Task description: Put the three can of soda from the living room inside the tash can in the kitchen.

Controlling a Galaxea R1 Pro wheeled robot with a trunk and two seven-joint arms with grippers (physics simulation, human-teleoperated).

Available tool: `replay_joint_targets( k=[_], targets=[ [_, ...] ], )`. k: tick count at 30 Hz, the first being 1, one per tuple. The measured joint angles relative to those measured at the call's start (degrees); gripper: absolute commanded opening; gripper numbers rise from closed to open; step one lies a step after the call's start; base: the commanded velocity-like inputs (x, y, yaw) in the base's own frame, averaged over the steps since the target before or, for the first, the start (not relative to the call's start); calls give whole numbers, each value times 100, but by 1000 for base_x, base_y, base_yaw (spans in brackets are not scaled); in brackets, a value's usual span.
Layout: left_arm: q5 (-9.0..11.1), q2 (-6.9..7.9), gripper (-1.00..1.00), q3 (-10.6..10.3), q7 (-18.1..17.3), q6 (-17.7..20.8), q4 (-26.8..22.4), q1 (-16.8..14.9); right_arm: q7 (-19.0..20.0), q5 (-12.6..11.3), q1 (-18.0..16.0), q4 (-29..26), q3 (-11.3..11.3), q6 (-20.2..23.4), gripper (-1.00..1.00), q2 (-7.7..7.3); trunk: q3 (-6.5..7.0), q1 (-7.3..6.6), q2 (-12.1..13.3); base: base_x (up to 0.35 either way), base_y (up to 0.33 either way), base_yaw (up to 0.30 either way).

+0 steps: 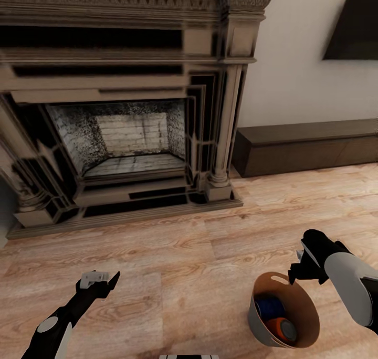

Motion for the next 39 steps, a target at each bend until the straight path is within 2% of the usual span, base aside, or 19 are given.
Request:
replay_joint_targets(
  k=[6,13,20,39],
  targets=[
    [-1,2,100,-1,2,11,63,-1,0,-7,230,-8,-7,-386,100,8,133,-15,8,0,0,0],
    [-1,-2,100,-1,7,20,79,-1,0,-10,398,-13,-13,-577,100,14,288,-33,17,0,0,0],
    [-1,0,100,0,9,29,82,-1,-13,-2,631,-14,-23,-1151,100,-1,443,-51,27,0,0,0],
    [-6,-1,100,0,9,35,83,-1,-130,-8,1065,-10,-31,-1971,100,2,864,-100,52,0,0,0]
  ],
)
